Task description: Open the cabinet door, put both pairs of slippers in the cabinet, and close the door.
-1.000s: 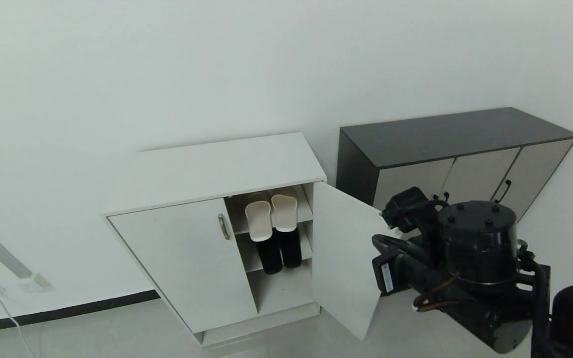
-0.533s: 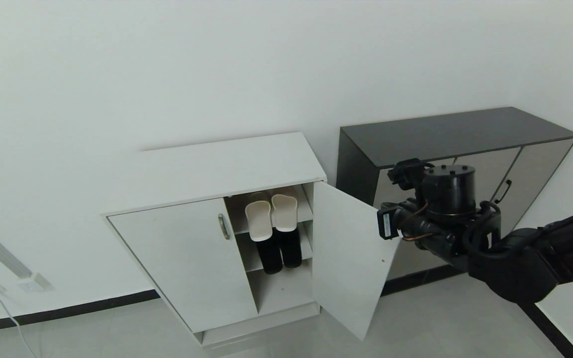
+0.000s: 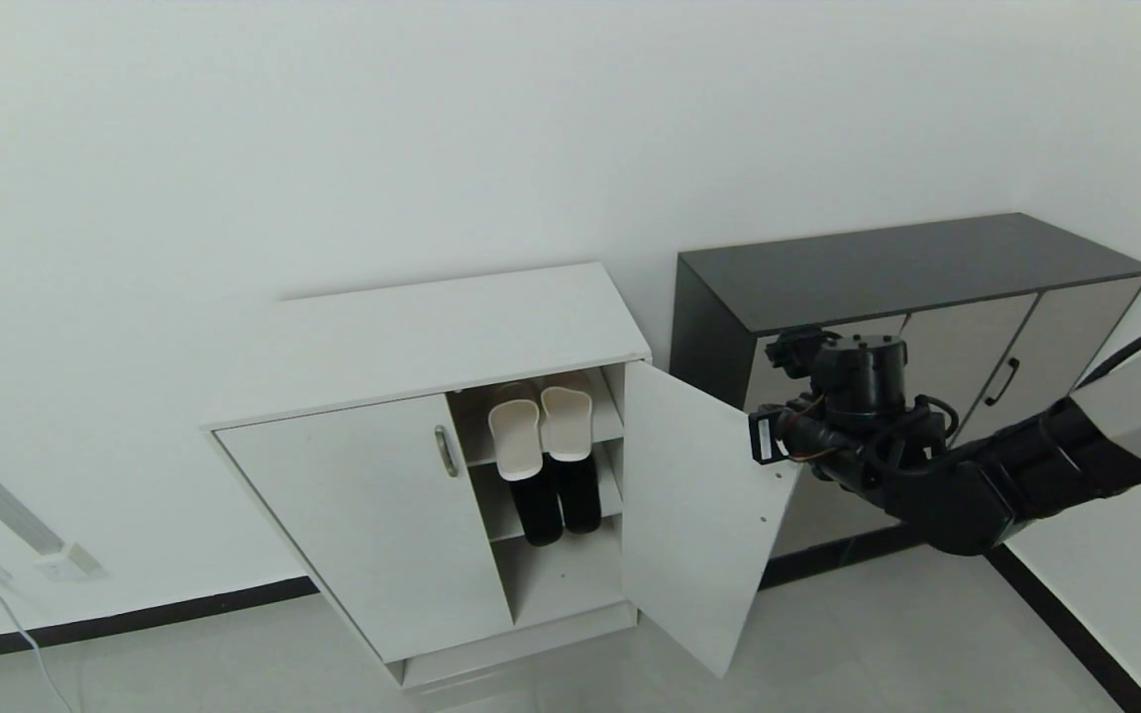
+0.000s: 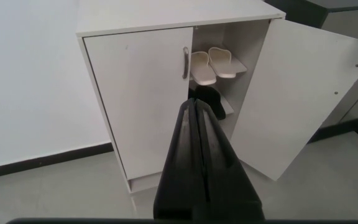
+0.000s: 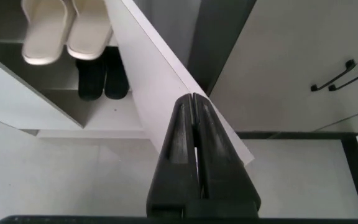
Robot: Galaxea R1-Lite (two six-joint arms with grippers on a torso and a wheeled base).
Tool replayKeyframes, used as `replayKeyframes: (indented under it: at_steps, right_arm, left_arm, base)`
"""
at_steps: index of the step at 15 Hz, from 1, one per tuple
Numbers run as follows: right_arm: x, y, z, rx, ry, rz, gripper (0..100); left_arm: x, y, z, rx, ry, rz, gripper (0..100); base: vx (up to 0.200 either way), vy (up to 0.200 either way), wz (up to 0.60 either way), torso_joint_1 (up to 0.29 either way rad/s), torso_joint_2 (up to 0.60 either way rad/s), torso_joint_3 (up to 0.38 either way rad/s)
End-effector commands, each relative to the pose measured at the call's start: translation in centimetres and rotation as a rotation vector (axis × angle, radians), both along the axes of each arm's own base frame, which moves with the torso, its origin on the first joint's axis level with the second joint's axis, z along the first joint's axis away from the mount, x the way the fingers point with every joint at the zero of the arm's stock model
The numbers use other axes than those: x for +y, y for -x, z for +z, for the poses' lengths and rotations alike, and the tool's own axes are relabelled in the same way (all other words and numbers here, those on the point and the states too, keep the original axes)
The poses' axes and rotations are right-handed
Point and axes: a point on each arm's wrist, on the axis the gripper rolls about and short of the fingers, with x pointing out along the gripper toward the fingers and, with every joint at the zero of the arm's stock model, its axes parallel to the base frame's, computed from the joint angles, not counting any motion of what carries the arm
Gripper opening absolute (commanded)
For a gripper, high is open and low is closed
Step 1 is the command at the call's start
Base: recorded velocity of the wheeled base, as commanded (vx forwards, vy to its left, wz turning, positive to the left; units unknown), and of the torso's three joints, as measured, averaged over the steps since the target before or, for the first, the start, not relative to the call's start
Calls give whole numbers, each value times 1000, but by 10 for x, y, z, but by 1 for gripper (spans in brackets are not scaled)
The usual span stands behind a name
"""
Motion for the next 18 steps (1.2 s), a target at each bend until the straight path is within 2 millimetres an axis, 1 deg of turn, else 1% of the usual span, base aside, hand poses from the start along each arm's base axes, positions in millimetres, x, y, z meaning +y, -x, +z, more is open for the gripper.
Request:
replayKeyframes:
  at_steps: [1, 4, 7, 15, 18]
  right_arm:
    - [-2, -14, -16, 19, 10, -21, 0]
    - [-4, -28, -19, 8, 4, -39, 0]
    - [-8, -35, -27, 18, 10, -54, 0]
    - [-7, -39, -38, 41, 17, -45, 0]
    - [-8, -39, -38, 37, 17, -48, 0]
  left_arm:
    - [0, 0, 0, 0, 1, -1, 0]
    - [0, 0, 0, 1, 1, 1, 0]
    - [0, 0, 0, 1, 1, 1, 0]
    - [0, 0, 0, 1, 1, -1, 0]
    - [0, 0, 0, 1, 1, -1, 0]
  base:
    - [0, 0, 0, 0, 0, 0]
    - [0, 0, 0, 0, 0, 0]
    - [0, 0, 0, 0, 0, 0]
    - [0, 0, 0, 0, 0, 0]
    - [0, 0, 0, 0, 0, 0]
